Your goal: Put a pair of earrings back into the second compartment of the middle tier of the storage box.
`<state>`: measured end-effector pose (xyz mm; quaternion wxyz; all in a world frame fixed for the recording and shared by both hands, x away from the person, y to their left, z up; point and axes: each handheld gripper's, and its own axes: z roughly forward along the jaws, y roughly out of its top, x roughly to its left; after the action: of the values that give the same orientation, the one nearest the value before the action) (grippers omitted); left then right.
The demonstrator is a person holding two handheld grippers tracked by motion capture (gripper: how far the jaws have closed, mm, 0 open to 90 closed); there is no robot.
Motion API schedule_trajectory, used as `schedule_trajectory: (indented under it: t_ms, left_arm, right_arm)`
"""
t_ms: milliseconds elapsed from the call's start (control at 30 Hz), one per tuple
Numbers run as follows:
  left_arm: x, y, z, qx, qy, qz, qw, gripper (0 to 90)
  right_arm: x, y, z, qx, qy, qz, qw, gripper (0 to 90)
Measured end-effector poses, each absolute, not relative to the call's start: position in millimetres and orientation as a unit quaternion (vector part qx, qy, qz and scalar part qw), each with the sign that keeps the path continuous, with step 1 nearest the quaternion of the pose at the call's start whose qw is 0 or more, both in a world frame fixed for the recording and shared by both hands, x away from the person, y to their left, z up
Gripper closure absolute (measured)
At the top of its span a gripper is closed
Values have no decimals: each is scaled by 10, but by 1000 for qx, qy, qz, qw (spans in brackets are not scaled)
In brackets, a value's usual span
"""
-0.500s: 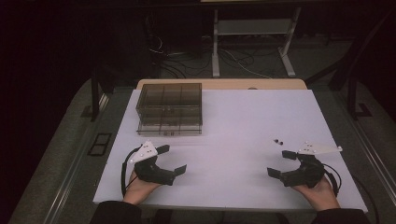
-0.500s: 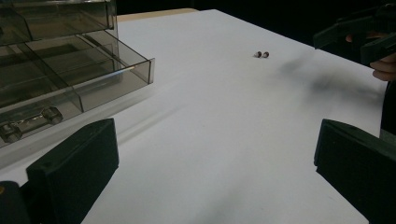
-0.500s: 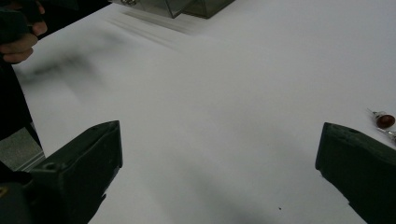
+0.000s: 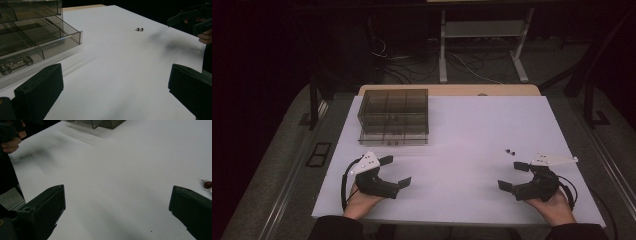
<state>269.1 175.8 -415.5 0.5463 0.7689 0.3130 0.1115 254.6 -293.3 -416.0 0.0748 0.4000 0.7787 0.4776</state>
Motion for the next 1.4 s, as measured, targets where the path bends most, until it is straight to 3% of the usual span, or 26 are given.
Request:
schedule_trajectory:
  t_ms: [833, 1400]
  left_arm:
    - [2692, 1805, -4152, 762, 323, 110, 550, 0]
    - [2694, 1810, -4156, 758, 330, 105, 553, 0]
  right_arm:
    - [2535, -2987, -3984, 397, 798, 446, 84, 2]
    - [2725, -3187, -3849, 400, 813, 413, 89, 2]
